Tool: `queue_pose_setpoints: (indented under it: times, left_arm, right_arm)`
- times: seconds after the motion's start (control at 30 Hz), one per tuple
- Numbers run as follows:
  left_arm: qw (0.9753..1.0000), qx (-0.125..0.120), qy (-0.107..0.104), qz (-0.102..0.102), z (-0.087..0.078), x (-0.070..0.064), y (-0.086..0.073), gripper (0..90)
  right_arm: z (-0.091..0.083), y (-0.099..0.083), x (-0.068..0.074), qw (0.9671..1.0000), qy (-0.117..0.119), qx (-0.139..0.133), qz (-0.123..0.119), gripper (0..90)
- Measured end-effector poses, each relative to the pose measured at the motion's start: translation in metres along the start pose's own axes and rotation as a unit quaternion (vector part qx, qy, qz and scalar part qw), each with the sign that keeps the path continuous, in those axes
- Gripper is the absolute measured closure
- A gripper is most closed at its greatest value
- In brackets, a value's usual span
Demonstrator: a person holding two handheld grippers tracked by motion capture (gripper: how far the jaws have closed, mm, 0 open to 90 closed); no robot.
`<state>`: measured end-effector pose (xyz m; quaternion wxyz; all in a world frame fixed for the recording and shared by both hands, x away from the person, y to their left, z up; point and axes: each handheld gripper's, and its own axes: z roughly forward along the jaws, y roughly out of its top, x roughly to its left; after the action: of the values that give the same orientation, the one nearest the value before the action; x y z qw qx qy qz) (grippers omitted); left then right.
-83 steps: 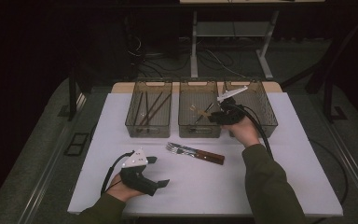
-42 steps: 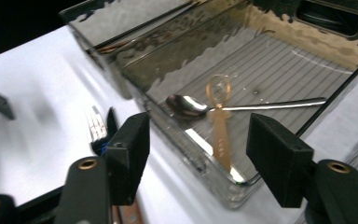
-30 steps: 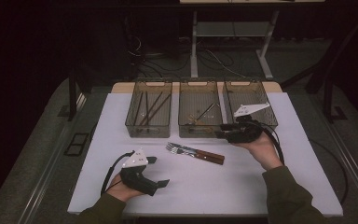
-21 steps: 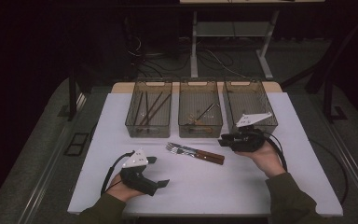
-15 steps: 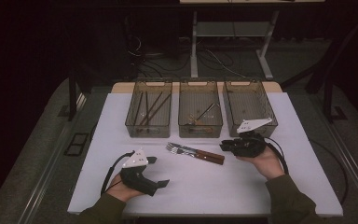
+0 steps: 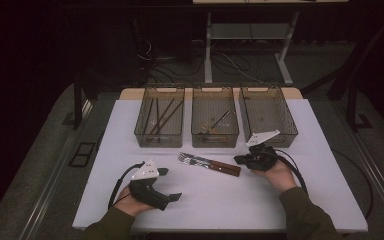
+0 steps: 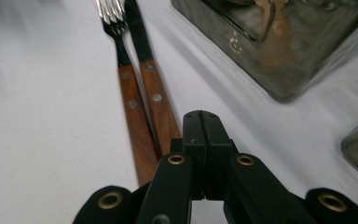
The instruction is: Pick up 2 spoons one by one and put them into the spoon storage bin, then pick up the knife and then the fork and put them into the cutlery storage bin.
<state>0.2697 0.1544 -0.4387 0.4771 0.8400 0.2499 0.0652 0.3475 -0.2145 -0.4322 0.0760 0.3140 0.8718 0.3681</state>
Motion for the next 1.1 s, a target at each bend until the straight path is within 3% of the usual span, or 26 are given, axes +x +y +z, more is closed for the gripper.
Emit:
queue_pose_setpoints:
  times: [0.53,1.1]
  left_arm:
    - [1.0,-0.001,0.0,0.001,0.0,-0.001,0.0,4.0]
    - [1.0,0.001,-0.002,0.003,0.001,-0.001,0.0,4.0]
  right_arm:
    - [0.012,-0.006,-0.004,0.9996,-0.006,0.027,-0.002,89.4]
    - [0.012,-0.006,0.003,0.999,0.018,0.038,-0.017,89.4]
